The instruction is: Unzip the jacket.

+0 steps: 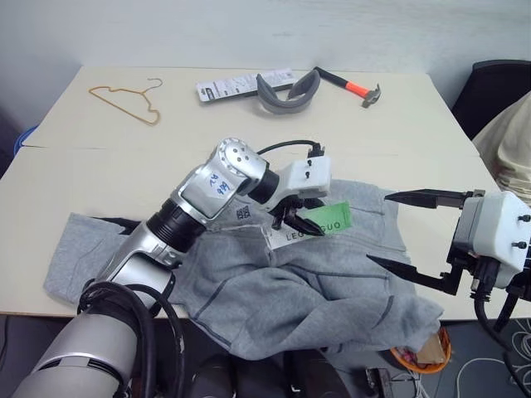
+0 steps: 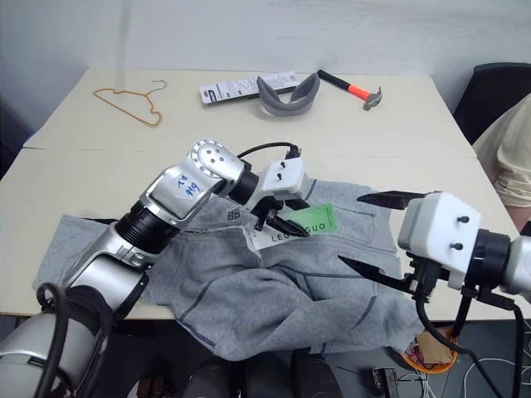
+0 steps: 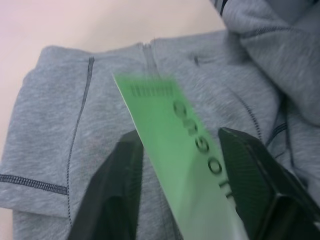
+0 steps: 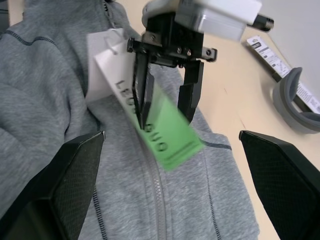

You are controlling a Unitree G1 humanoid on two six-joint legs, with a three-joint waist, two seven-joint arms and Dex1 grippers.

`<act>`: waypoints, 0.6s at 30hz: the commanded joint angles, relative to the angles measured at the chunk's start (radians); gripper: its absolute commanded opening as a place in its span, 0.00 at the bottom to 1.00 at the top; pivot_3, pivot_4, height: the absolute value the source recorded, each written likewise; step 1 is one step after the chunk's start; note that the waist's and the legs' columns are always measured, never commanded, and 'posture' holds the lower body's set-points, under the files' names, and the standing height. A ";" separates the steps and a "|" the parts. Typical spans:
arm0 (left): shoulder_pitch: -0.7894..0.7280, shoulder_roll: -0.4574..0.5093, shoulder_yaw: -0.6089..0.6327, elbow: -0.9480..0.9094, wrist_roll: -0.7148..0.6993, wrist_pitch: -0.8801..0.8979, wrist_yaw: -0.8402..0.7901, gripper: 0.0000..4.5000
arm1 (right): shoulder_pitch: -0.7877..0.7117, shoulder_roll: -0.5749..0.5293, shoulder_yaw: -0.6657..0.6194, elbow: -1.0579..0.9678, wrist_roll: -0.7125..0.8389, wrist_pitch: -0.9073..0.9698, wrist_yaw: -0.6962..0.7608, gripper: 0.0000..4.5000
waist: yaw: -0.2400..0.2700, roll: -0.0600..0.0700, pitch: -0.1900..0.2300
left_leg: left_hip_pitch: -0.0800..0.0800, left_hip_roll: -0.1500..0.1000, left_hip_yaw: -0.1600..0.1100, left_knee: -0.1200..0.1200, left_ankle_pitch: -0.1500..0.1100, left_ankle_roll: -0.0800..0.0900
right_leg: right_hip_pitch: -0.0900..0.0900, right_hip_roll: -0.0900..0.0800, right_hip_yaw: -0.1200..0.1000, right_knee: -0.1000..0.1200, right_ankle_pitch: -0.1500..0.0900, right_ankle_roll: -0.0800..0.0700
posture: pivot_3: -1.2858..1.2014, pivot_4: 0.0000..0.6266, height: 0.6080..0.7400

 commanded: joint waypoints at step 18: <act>0.018 0.609 0.045 -0.048 -0.277 -0.255 -0.390 0.62 | -0.014 0.187 0.290 -0.172 0.112 0.176 -0.397 1.00 | -0.003 0.000 0.000 | 0.000 0.003 0.000 -0.001 0.000 -0.002 | -0.002 -0.001 0.000 0.001 -0.001 -0.002 | 0.52 0.24 1.00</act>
